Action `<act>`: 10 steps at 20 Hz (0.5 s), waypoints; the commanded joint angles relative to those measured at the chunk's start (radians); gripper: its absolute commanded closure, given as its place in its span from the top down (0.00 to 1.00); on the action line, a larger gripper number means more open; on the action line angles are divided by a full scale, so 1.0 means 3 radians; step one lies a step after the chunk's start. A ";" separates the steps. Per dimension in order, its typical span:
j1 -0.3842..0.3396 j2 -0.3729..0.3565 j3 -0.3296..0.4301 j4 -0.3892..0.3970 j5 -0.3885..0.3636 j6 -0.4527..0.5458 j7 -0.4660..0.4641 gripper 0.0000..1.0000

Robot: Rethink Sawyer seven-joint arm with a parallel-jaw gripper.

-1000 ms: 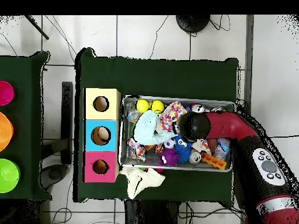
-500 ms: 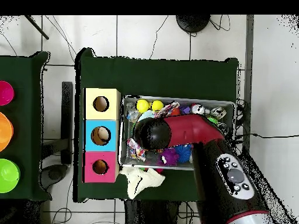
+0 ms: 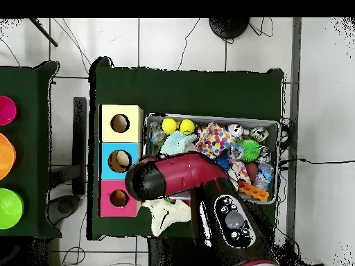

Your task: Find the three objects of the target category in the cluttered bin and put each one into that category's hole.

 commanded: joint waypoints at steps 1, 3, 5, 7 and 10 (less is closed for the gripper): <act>0.0170 0.0029 -0.0551 0.0350 0.0049 -0.0384 0.1094 1.00; 0.0215 0.0010 -0.0629 0.0361 0.0073 -0.0372 0.1056 1.00; 0.0197 0.0039 -0.0644 0.0387 0.0098 -0.0416 0.0983 1.00; 0.0182 0.0147 -0.0653 0.0363 0.0099 -0.0522 0.0956 1.00; 0.0210 0.0406 -0.0740 0.0256 0.0054 -0.0759 0.0988 1.00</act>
